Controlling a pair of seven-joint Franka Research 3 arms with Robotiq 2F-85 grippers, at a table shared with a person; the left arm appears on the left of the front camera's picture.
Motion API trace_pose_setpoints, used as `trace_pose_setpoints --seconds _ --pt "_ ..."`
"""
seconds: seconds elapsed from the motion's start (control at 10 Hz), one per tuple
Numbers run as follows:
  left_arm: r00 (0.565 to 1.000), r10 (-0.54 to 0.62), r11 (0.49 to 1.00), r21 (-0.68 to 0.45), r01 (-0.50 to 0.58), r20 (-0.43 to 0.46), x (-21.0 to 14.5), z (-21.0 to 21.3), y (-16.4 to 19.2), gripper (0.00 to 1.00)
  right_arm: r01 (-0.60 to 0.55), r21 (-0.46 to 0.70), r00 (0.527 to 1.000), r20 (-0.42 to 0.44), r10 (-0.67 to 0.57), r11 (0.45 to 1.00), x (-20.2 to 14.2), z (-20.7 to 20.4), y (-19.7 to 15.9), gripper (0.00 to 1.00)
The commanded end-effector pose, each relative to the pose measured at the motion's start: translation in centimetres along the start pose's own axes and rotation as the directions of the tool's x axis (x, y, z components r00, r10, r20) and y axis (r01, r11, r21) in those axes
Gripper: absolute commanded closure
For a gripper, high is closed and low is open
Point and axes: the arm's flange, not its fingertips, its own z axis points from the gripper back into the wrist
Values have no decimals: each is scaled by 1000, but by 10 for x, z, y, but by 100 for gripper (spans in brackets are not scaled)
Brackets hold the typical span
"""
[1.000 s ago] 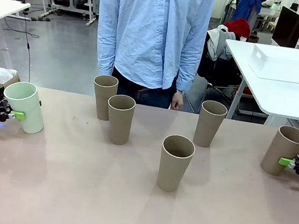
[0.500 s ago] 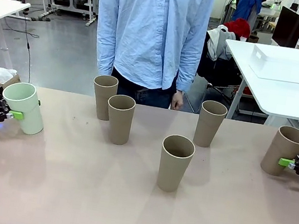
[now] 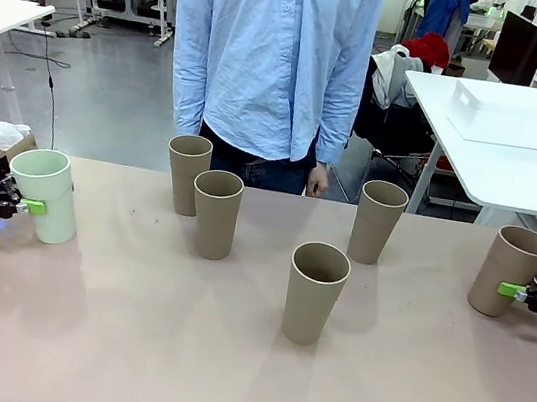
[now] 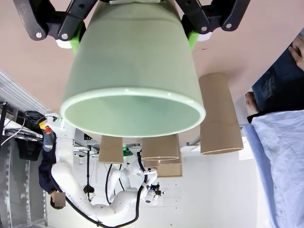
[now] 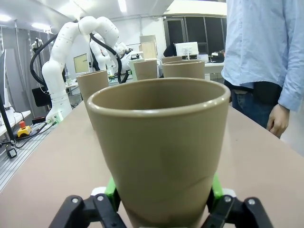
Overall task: Stack the cups and store them in the basket.
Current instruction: Pick up two Reusable plastic cups , one in each hand.
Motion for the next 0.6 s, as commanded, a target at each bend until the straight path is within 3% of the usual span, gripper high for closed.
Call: trace_pose_setpoints --seconds 0.0,0.1,0.2,0.4,0.5 --pt "997 -38 999 23 40 -65 -11 -6 -2 40 -4 -5 1000 -22 4 1000 -2 -3 0 46" --pt "997 -54 998 35 56 -55 -11 -7 -2 72 -6 -13 1000 -23 6 1000 -3 -3 -2 80" --pt "999 -52 999 -15 51 -15 -10 -7 -3 58 -10 51 999 -39 12 999 -4 -1 -3 66" --pt "1000 -11 1000 3 11 -8 1 0 1 58 0 0 1000 0 0 1000 0 0 0 66" --pt "1000 -15 1000 -1 15 -3 0 0 1 12 -3 8 1000 -4 3 1000 0 0 -1 15"
